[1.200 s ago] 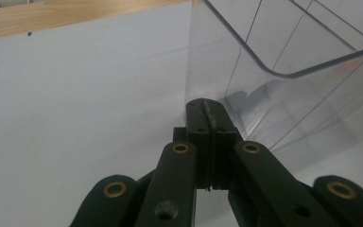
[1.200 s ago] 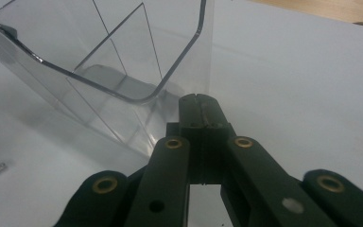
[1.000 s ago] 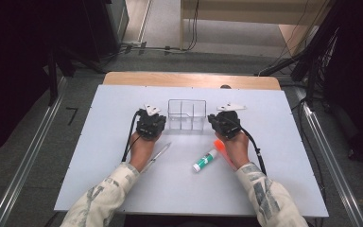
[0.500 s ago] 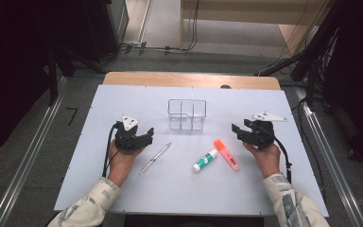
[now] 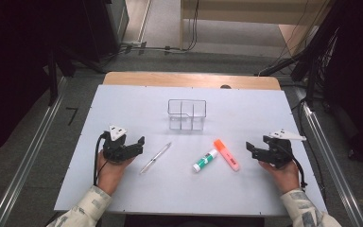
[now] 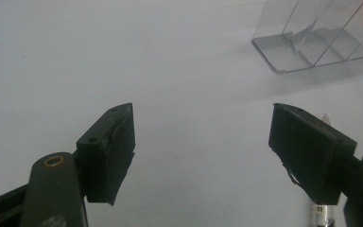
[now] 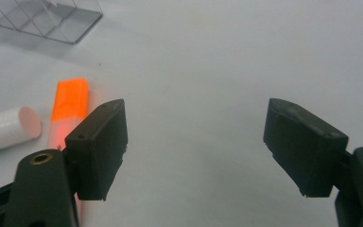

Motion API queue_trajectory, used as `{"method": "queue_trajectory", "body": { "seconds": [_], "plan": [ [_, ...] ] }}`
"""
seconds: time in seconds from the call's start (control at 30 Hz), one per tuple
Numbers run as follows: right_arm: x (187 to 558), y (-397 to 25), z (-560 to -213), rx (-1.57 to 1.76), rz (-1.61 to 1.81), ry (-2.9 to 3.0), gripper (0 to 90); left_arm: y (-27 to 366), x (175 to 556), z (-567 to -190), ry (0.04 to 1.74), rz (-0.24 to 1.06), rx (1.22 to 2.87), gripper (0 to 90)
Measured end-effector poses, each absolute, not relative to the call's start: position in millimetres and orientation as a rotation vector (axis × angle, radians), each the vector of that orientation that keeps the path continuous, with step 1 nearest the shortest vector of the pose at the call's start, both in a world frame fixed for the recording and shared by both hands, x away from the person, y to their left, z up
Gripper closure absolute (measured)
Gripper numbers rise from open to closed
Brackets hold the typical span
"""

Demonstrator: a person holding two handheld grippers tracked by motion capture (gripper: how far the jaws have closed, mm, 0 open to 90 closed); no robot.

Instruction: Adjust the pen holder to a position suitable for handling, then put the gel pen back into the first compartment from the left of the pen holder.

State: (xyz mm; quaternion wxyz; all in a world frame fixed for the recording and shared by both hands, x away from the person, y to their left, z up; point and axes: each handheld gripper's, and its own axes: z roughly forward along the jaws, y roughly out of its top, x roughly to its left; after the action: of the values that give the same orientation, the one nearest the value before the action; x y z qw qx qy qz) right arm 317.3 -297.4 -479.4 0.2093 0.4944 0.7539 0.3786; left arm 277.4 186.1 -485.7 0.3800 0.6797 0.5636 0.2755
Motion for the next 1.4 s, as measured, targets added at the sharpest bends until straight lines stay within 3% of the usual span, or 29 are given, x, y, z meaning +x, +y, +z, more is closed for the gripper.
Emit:
{"method": "queue_trajectory", "body": {
  "seconds": [0.53, 1.4],
  "plan": [
    [295.2, -341.0, -482.9, 1.471, 1.048, 2.005, 17.4, 186.6, 270.2, -487.4, 1.439, 0.683, 1.725, 17.7],
    [295.1, -345.9, -484.1, 1.496, 1.044, 1.987, 17.2, 171.1, 268.6, -490.8, 1.369, 0.645, 1.748, 18.2]
  ]
}}
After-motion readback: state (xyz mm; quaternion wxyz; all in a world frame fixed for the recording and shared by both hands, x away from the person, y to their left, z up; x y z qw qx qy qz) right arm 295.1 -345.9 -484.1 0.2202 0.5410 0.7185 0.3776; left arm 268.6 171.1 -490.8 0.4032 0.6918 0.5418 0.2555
